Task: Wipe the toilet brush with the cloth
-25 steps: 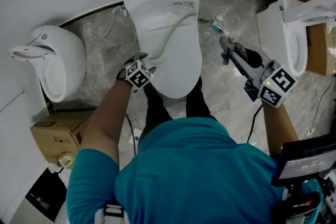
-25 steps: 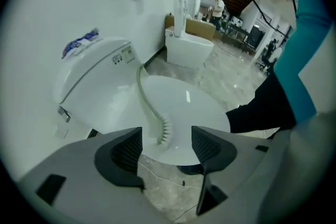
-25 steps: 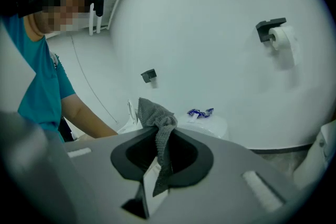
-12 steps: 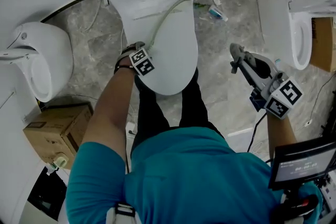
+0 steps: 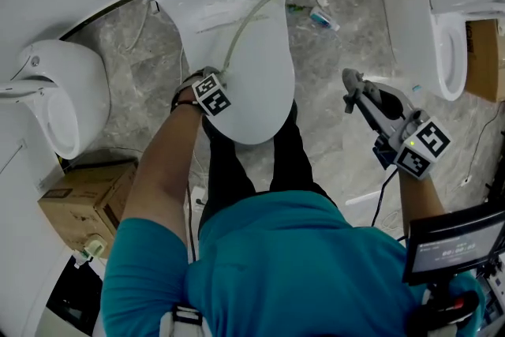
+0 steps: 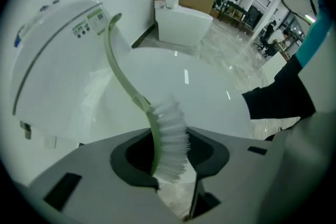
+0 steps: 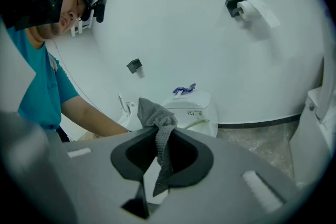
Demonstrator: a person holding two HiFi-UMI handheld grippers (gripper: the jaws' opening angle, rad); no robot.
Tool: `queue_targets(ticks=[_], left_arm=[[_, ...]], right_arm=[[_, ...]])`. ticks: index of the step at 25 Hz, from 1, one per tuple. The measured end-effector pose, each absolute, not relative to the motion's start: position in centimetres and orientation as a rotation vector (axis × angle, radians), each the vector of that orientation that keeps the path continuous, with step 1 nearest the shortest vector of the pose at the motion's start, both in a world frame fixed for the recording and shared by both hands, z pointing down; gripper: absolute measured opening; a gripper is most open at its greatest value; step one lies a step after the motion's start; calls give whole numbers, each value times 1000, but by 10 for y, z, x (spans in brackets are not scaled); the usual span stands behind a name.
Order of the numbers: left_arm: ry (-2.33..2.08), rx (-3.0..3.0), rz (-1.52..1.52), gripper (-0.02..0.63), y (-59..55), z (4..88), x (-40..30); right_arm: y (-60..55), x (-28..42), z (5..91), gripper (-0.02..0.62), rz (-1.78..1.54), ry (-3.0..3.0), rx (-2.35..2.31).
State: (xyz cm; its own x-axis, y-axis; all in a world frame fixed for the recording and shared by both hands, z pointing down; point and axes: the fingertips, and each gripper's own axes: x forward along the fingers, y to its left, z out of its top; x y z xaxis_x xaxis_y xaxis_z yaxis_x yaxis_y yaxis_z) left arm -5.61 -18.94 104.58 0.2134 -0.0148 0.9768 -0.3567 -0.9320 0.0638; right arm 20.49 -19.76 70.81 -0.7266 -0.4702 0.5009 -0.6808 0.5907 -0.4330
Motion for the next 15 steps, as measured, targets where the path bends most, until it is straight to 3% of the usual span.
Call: queue_targets(ticks=[11,15], left_arm=[[-553,2477,1067,153,-198,781,-25],[-487,2551,1007,155,-195,695,-32]], right_arm=[[-209,151,583,46,628,-2653,897],[-221,107,523,46,402,-2729,793]])
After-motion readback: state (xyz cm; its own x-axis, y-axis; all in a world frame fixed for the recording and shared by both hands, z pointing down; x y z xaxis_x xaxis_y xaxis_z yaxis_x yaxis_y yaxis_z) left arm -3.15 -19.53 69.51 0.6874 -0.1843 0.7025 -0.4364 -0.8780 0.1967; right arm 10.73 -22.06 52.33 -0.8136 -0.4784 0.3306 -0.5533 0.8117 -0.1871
